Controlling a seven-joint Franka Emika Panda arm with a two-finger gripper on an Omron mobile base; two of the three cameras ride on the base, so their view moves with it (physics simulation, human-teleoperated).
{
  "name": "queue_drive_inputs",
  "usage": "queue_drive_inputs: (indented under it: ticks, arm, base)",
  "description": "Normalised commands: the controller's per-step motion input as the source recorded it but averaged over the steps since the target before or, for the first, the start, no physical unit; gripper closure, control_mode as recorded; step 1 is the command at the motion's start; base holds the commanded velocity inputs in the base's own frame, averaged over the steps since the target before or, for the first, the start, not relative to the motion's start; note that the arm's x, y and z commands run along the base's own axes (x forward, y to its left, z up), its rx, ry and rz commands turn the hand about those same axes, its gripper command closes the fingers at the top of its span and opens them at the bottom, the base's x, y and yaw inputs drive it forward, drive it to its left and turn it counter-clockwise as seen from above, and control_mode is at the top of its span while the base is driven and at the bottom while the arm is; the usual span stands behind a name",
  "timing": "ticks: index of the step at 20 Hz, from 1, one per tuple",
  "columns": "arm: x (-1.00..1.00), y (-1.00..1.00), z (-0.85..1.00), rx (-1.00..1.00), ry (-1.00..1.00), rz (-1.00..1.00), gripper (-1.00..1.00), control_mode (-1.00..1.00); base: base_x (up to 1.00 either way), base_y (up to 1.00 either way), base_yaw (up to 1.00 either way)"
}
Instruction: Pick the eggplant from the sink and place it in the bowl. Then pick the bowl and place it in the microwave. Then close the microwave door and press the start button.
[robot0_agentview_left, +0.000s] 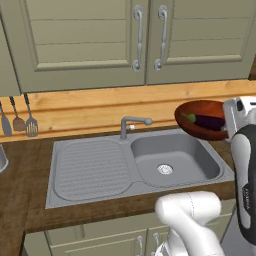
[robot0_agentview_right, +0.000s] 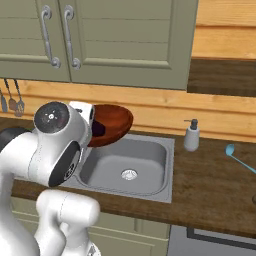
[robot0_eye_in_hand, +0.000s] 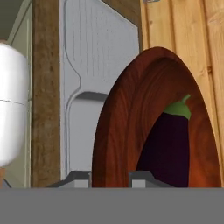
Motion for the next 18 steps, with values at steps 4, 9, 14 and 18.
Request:
queue_drive_inputs:
  ticks: [4,9,14,18]
  arm:
    - [-0.13,0.07,0.08,0.01,0.0,0.03,1.0,1.0]
    - [0.0,0.0,0.0,0.0,0.0,0.0,1.0,1.0]
    - [0.0,0.0,0.0,0.0,0.0,0.0,1.0,1.0]
    - [0.0,0.0,0.0,0.0,0.0,0.0,1.0,1.0]
  base:
    - [-0.41,0.06,0.07]
    - [-0.75,0.03,0.04]
    - [-0.77,0.11,0.18]
    - [-0.19,0.29,0.67]
